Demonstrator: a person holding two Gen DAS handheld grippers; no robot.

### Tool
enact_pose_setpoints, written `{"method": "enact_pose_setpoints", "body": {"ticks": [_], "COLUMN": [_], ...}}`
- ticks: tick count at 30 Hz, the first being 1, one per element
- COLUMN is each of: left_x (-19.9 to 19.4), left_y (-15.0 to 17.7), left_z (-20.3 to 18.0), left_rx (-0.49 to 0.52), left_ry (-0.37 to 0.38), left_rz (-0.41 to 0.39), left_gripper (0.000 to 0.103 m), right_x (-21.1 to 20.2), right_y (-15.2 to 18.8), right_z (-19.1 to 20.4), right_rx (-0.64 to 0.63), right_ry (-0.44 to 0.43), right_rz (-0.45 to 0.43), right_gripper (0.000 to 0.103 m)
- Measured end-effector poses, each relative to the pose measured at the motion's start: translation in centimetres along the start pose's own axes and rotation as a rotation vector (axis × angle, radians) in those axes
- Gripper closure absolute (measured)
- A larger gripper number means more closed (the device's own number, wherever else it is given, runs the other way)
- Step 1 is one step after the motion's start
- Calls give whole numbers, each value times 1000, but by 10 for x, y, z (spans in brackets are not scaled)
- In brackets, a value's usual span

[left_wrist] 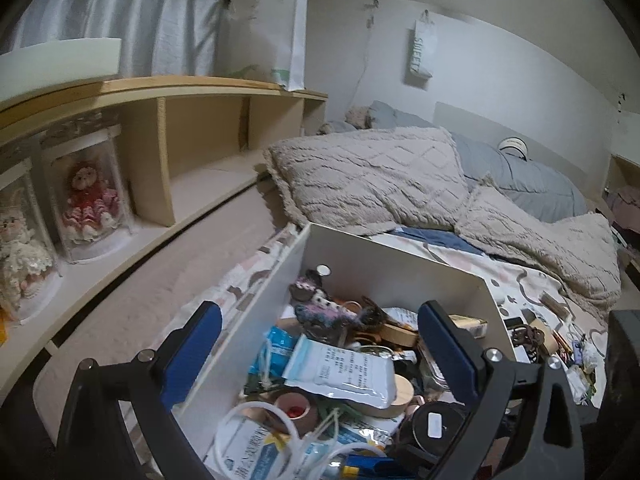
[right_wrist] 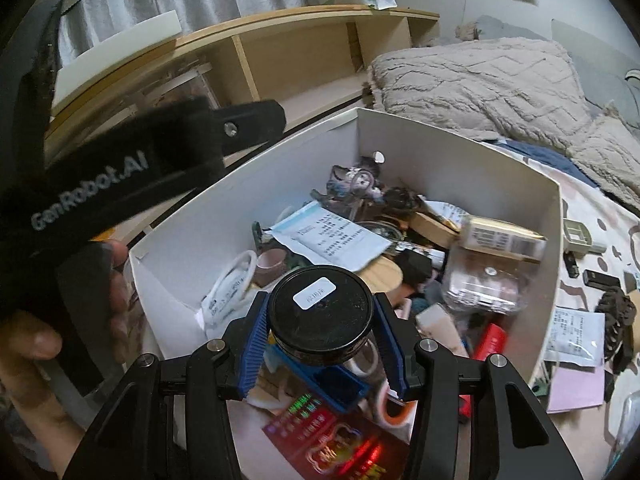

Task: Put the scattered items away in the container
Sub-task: 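Lower the black round tin into the box and open the right gripper, then withdraw both tools from the box back over the bed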

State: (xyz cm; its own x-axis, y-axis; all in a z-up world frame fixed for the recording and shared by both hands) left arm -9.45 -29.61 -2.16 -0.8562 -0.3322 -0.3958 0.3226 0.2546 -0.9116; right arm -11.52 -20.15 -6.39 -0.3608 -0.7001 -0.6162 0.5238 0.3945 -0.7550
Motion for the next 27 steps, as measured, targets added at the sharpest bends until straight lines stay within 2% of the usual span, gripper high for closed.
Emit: {"method": "enact_pose_setpoints", "body": {"ticks": [5,7,27], "left_x": [-2,-2,-2], "left_y": [-1,0,3], "left_z": [5,5,-12], "left_rx": [4,9,37], "left_ry": [-26,-28,5], "left_rz": [-11,-11,-2], "left_gripper": [4,4,3], "right_x": [5,1,-35], "right_y": [1,-1,-5], "right_z": [4,4,-29], "right_rx": [23,19,17], "right_ry": [-19,-16,85], "right_rz": [4,-13,-88], "right_gripper": [49,26,25]}}
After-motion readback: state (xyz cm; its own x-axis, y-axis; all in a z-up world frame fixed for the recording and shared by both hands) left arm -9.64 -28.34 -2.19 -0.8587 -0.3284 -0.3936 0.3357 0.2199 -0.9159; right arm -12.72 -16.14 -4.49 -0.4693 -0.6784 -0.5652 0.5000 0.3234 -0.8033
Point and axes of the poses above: each gripper's, at about its wrist camera, not at the fingertips, and x roughly the way its jaws point, z to its left, y to its underside, the point moved 4 cm from there along x, roughly the way its jaws point, and after that the axes turned 6 degrees about -z, right-handed, at the moved point
